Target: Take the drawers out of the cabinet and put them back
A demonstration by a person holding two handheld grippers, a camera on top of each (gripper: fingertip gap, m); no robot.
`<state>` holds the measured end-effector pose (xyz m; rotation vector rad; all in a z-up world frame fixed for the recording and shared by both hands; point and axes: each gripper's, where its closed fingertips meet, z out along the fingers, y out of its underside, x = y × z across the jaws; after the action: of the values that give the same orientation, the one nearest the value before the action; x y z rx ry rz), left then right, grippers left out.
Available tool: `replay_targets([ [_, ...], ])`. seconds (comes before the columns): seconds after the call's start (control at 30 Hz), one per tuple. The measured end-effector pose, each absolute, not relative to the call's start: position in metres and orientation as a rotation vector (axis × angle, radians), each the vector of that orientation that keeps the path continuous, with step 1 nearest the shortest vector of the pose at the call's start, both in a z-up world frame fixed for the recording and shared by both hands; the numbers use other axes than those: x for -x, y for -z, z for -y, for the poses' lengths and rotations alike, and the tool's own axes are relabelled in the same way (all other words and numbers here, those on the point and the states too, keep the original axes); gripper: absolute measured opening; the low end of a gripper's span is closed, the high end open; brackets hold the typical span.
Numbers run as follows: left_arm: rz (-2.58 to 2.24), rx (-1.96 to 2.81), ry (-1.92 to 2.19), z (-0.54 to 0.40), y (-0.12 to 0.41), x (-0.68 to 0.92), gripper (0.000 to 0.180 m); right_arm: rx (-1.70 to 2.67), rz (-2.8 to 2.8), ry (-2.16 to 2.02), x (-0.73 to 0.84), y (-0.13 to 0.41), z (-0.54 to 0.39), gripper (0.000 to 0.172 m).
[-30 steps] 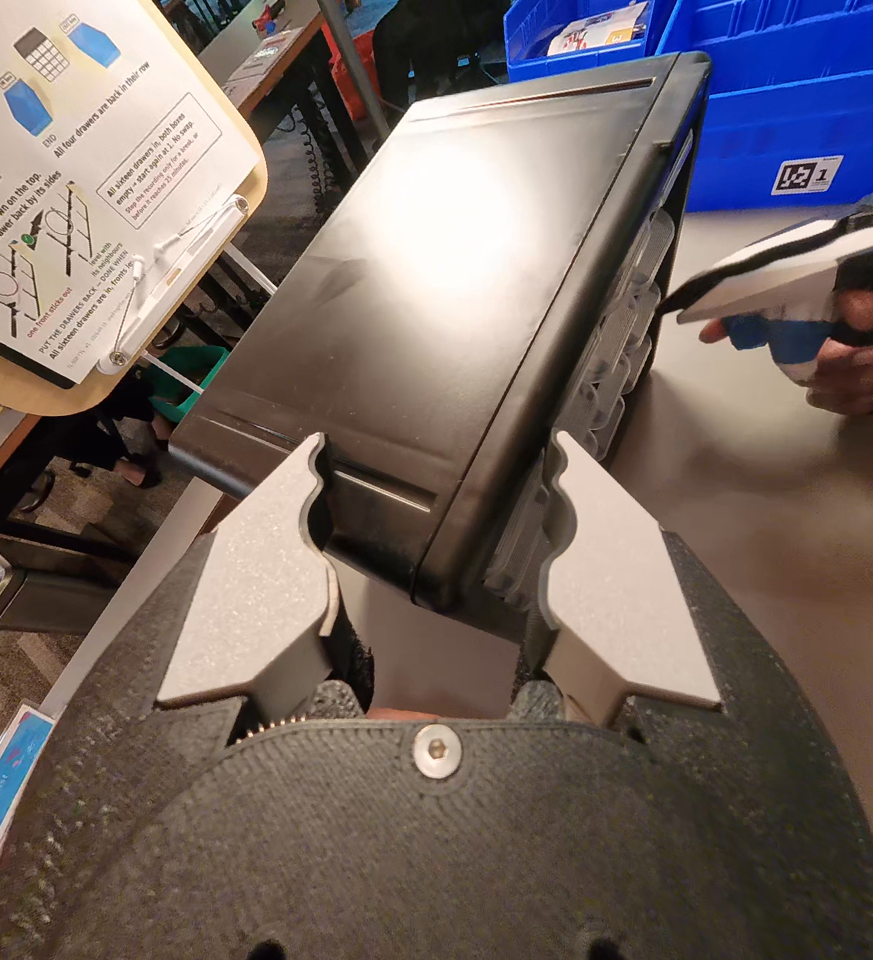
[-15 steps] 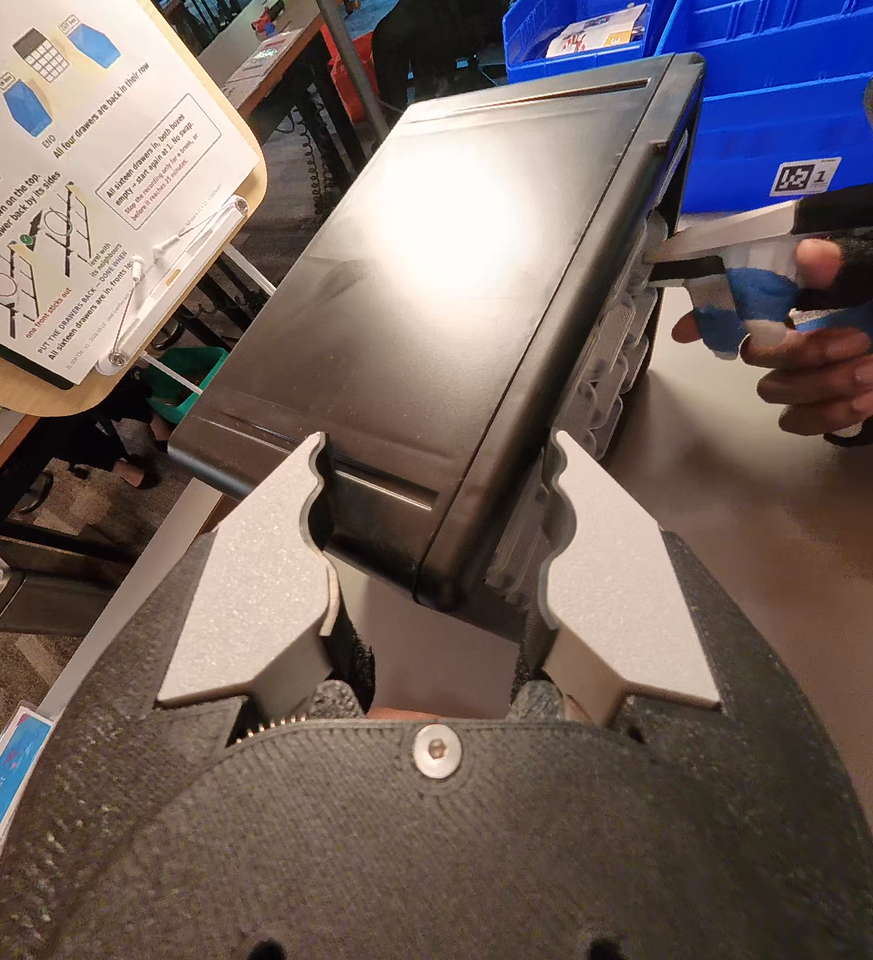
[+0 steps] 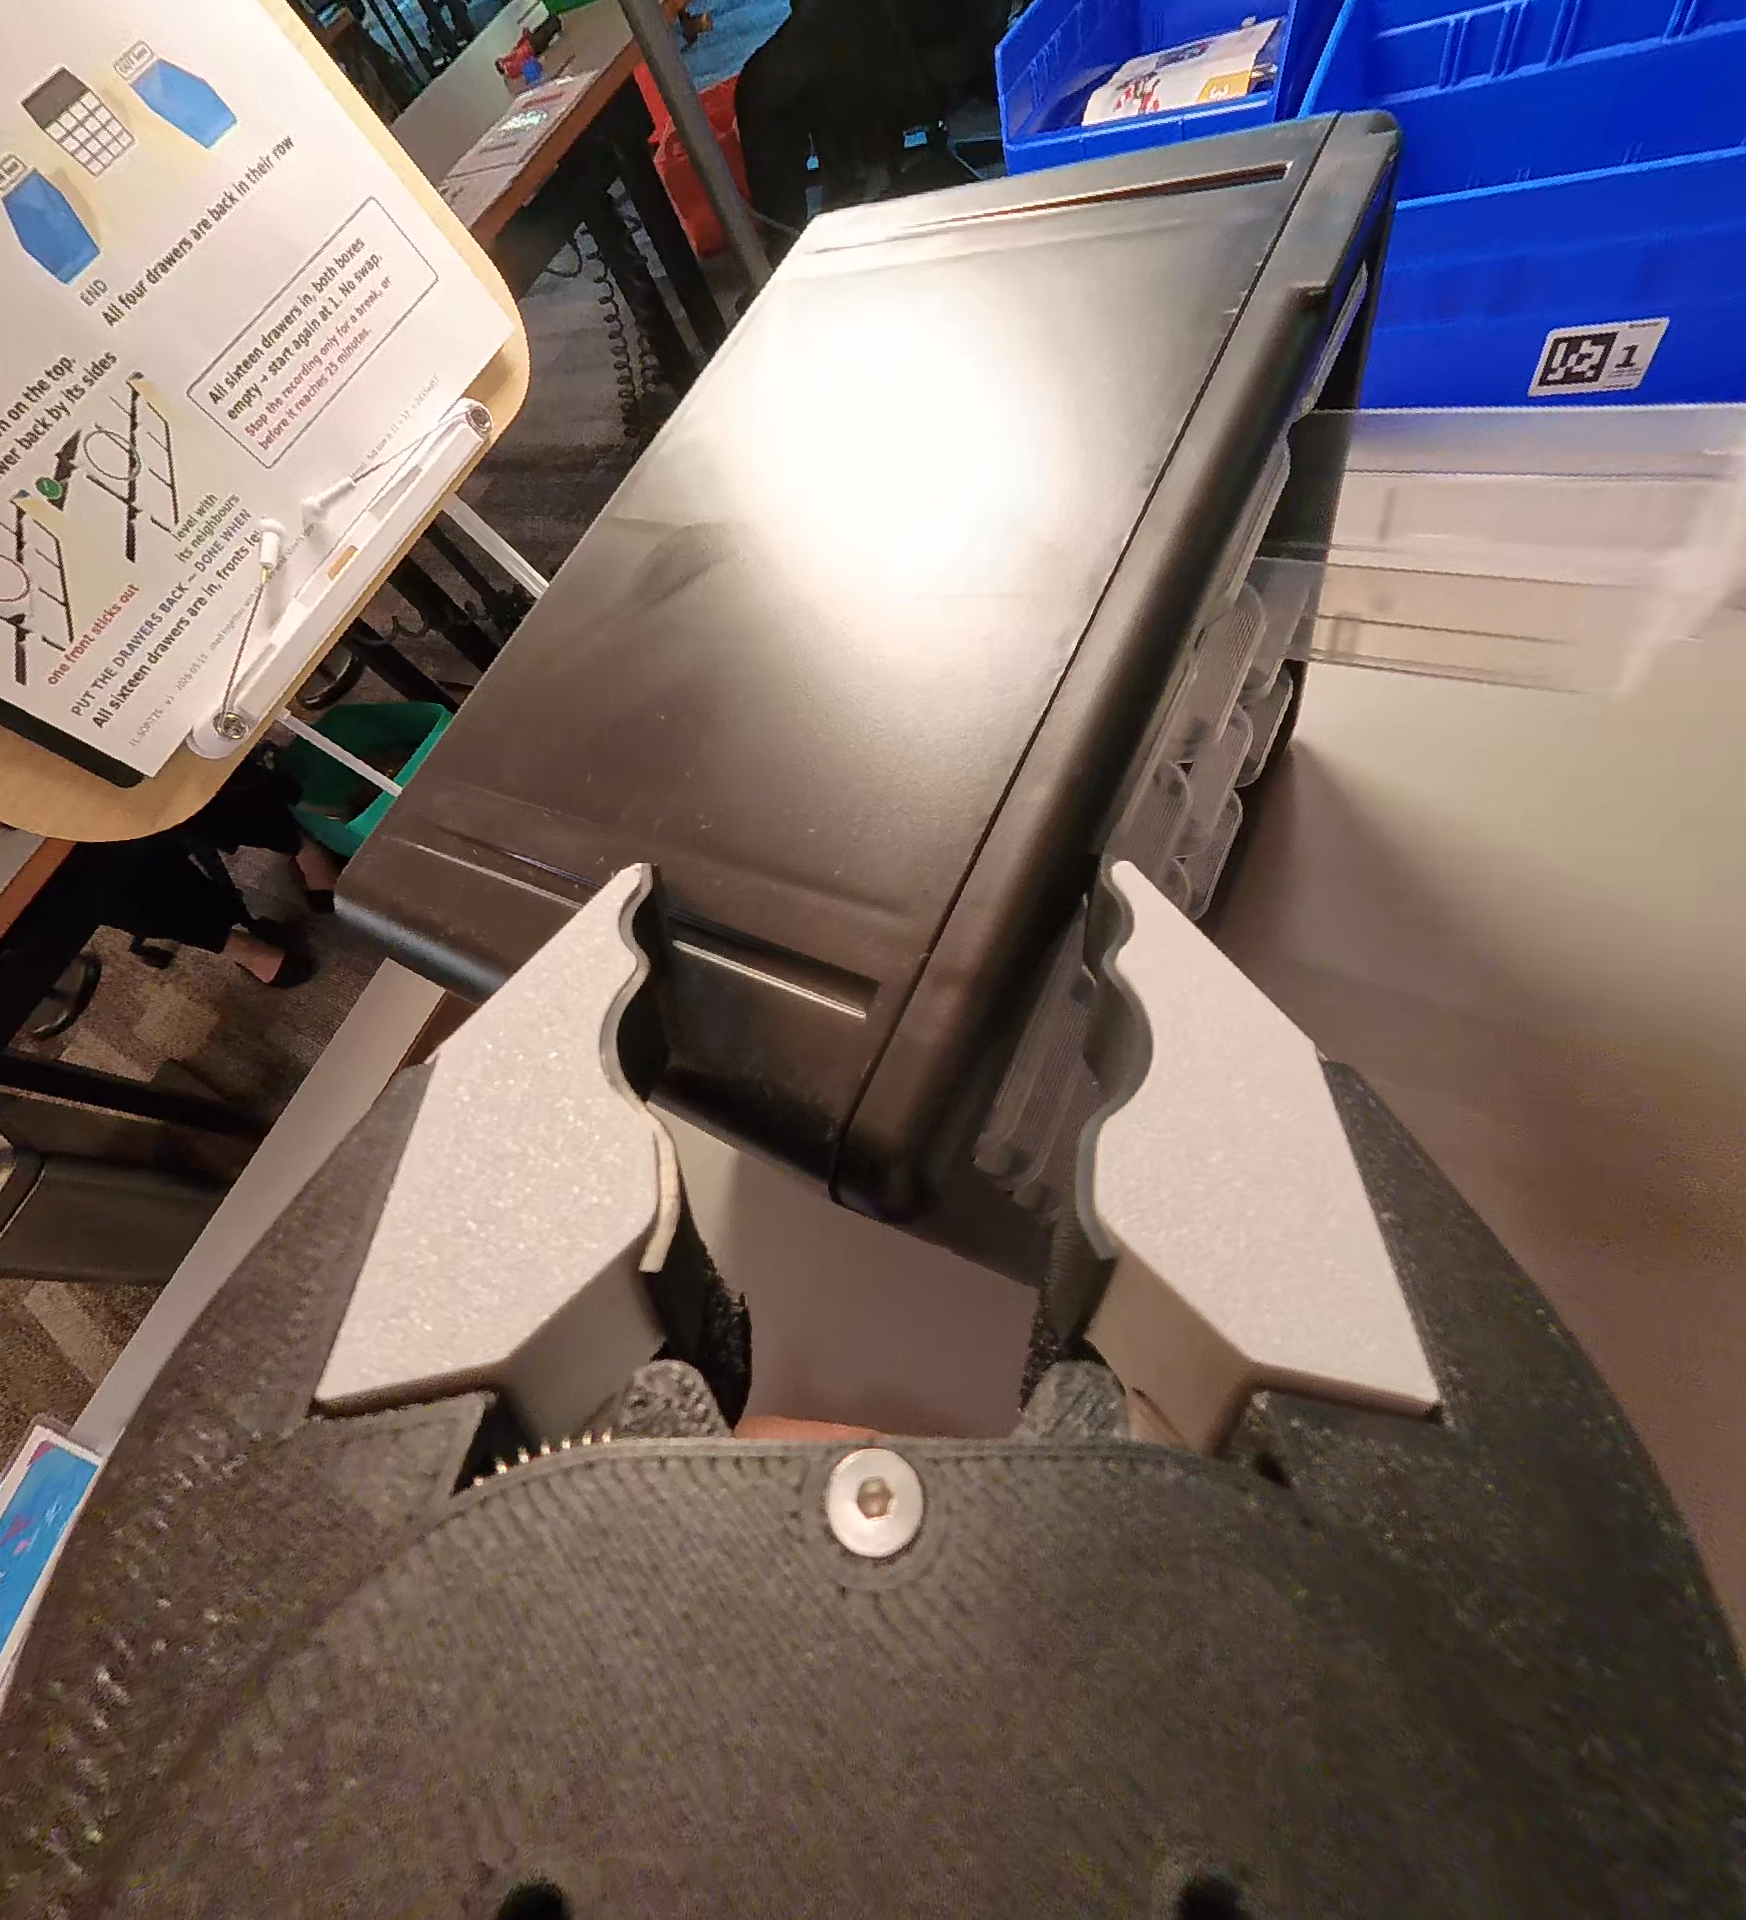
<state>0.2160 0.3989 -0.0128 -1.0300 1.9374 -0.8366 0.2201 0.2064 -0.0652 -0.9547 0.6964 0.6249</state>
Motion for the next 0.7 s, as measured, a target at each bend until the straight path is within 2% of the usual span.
replay_targets([
  [0.33,-1.939,1.026,0.848,-0.399,0.013,-0.215,0.083,0.896,-0.661,-0.623,-0.184,0.058,-0.154,0.003],
  [0.7,-1.936,1.026,0.85,-0.399,0.013,-0.215,0.081,0.993,-0.603,-0.479,-0.198,0.007,-0.128,0.003],
])
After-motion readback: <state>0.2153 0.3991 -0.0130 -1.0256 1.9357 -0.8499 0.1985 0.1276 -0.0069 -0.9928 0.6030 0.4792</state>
